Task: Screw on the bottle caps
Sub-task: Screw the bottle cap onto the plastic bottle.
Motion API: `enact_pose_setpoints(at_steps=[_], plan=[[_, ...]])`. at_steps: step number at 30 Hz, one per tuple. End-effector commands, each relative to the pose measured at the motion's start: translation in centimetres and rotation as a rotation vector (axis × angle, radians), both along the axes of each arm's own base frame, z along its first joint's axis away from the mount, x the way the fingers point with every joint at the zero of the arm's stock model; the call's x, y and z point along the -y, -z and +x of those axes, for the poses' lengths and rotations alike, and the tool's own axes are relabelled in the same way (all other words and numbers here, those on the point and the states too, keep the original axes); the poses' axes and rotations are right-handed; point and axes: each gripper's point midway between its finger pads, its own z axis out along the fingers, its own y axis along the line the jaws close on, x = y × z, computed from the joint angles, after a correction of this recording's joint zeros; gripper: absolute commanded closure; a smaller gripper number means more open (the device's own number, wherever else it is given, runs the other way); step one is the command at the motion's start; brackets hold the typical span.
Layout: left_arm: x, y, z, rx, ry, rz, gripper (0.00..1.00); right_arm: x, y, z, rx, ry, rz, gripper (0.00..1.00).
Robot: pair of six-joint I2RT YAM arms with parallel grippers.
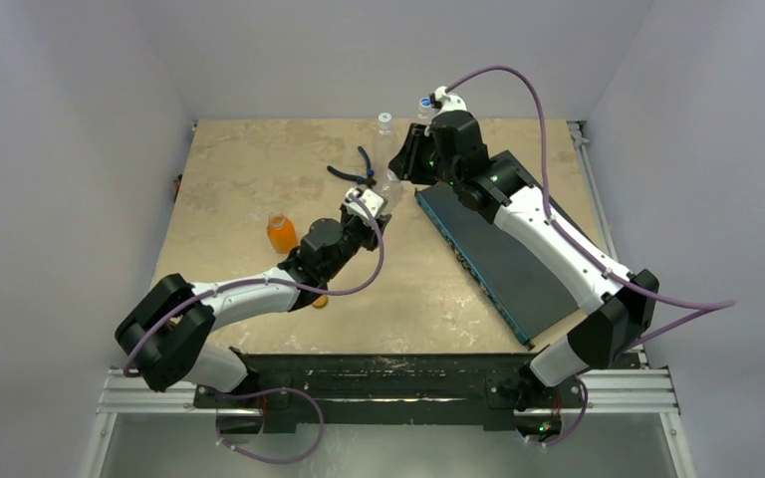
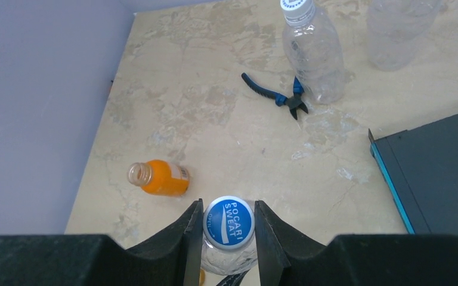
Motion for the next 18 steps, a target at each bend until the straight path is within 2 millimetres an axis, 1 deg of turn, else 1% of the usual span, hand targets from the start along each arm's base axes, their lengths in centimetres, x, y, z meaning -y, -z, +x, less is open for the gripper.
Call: enact_pose_setpoints(at_steps=[1,3,6,8,11,15,18], plan=[[0.8,-6.7,-0.3,0.171,0.032,-0.191,1.00,-1.9,2.8,-4.4,-0.168,-0.117,-0.034,0.69],[0.6,-6.0,-0.4,0.158,0.028,-0.192,1.00,-1.9,1.8,-4.4,-0.150,-0.119,-0.022,0.68],[0.6,-5.2,-0.5,0.139,0.029,-0.190,1.00,-1.8,0.4,-4.4,-0.120,-0.124,-0.011,0.62],[0.6,-4.7,-0.6,0.132,0.032,-0.184,1.00,-1.8,-0.3,-4.4,-0.103,-0.130,-0.008,0.61],[0.6,-4.2,-0.6,0.124,0.033,-0.176,1.00,-1.8,-1.0,-4.4,-0.088,-0.133,-0.005,0.55],[0.6,-3.7,-0.7,0.116,0.040,-0.168,1.00,-1.4,-1.8,-4.2,-0.061,-0.118,-0.004,0.45],[0.7,-3.5,-1.0,0.094,0.046,-0.190,1.00,-1.1,-2.5,-4.2,-0.038,-0.112,0.000,0.33]])
